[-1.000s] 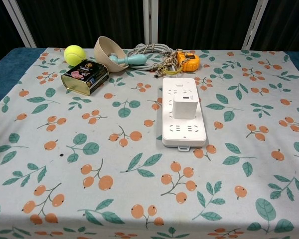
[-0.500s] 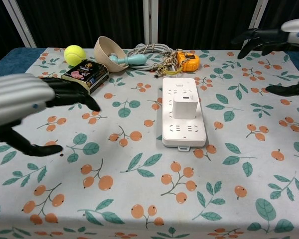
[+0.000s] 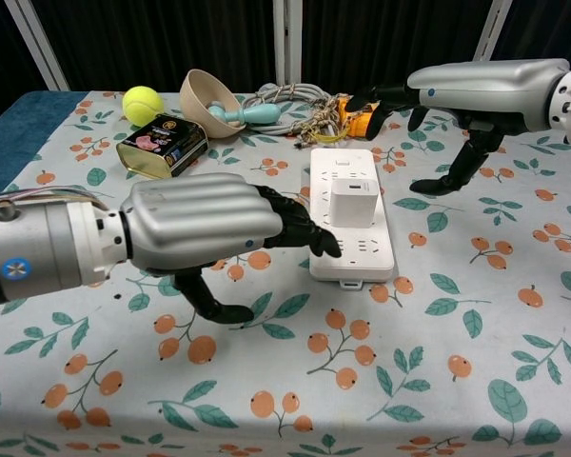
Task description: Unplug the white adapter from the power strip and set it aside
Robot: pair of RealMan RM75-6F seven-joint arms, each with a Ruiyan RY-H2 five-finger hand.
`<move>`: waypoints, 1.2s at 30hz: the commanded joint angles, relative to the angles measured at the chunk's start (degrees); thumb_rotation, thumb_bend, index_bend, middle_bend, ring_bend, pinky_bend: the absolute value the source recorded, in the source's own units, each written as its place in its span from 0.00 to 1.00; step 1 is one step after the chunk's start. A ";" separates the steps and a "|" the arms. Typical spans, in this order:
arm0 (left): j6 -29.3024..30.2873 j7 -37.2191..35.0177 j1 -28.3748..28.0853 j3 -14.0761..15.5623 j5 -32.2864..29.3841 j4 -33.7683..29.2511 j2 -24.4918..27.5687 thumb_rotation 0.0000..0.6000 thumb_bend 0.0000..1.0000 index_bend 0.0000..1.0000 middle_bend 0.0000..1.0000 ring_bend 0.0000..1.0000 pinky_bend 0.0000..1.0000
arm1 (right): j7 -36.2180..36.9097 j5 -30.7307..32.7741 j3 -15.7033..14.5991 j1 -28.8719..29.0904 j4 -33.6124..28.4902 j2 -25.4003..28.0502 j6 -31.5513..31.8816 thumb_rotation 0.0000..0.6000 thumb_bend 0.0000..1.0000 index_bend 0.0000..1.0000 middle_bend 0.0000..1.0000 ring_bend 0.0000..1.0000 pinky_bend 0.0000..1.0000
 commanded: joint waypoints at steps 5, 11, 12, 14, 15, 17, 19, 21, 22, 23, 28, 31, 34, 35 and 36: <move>-0.08 0.34 -2.73 -0.48 -1.73 2.71 -4.76 1.00 0.28 0.08 0.17 0.10 0.20 | -2.77 3.29 -1.68 2.83 2.51 -2.89 -0.61 1.00 0.24 0.02 0.19 0.02 0.22; 0.89 2.32 -3.50 0.16 -2.83 6.95 -8.54 1.00 0.28 0.08 0.16 0.10 0.20 | -4.18 4.81 -2.45 5.00 4.83 -5.81 -0.45 1.00 0.23 0.03 0.19 0.03 0.23; 1.10 2.39 -3.51 0.28 -3.05 7.53 -8.98 1.00 0.28 0.08 0.15 0.10 0.20 | -4.34 4.98 -2.51 5.26 5.28 -6.24 -0.31 1.00 0.23 0.04 0.20 0.04 0.23; 1.39 2.46 -3.52 0.68 -3.57 8.59 -9.76 1.00 0.28 0.08 0.15 0.10 0.21 | -4.57 5.53 -2.62 5.91 6.31 -7.14 -0.26 1.00 0.24 0.05 0.20 0.04 0.23; 1.50 2.48 -3.54 0.90 -3.69 8.93 -9.99 1.00 0.28 0.08 0.15 0.10 0.21 | -4.66 5.82 -2.68 6.21 6.79 -7.47 -0.33 1.00 0.24 0.05 0.20 0.04 0.23; 1.70 2.42 -3.54 1.38 -4.08 9.51 -10.41 1.00 0.28 0.08 0.15 0.10 0.21 | -4.84 6.45 -2.78 6.92 7.91 -8.27 -0.56 1.00 0.24 0.06 0.21 0.05 0.24; 1.79 2.35 -3.55 1.63 -4.54 9.81 -10.63 1.00 0.28 0.08 0.15 0.10 0.20 | -4.58 7.05 -2.75 7.47 8.62 -8.83 -0.90 1.00 0.23 0.07 0.21 0.05 0.24; 2.26 2.48 -3.62 1.81 -4.66 10.10 -10.81 1.00 0.28 0.08 0.15 0.10 0.20 | -4.44 7.37 -2.78 8.02 9.52 -9.37 -1.05 1.00 0.23 0.08 0.22 0.05 0.24; 2.46 2.47 -3.67 1.90 -4.68 10.19 -10.89 1.00 0.28 0.08 0.15 0.10 0.20 | -4.20 7.53 -2.77 8.21 9.79 -9.52 -1.22 1.00 0.23 0.08 0.22 0.05 0.24; 2.62 2.28 -3.76 2.05 -4.71 10.25 -11.00 1.00 0.28 0.08 0.15 0.10 0.20 | -3.93 7.75 -2.80 8.53 10.16 -9.65 -1.60 1.00 0.24 0.08 0.22 0.05 0.24; 3.09 1.94 -4.25 2.49 -4.75 10.78 -11.37 1.00 0.28 0.09 0.15 0.10 0.20 | -3.22 8.71 -2.78 10.09 11.63 -9.94 -3.18 1.00 0.24 0.11 0.23 0.06 0.24; 3.42 1.59 -4.50 2.61 -4.89 11.03 -11.59 1.00 0.28 0.09 0.15 0.10 0.20 | -3.10 9.33 -2.95 11.07 12.58 -10.31 -4.01 1.00 0.24 0.14 0.25 0.07 0.26; 3.58 1.41 -4.83 2.80 -4.91 11.23 -11.72 1.00 0.28 0.09 0.16 0.10 0.20 | -3.10 9.47 -3.26 11.93 13.63 -10.94 -4.50 1.00 0.24 0.17 0.27 0.09 0.27; 3.60 1.36 -4.91 2.89 -4.92 11.27 -11.74 1.00 0.28 0.09 0.16 0.10 0.20 | -3.00 9.50 -3.32 12.12 13.87 -11.10 -4.59 1.00 0.24 0.18 0.28 0.09 0.28; 3.59 1.33 -5.03 3.03 -4.92 11.33 -11.78 1.00 0.28 0.09 0.16 0.10 0.20 | -2.89 9.26 -3.36 12.37 14.30 -11.38 -4.60 1.00 0.24 0.19 0.29 0.10 0.28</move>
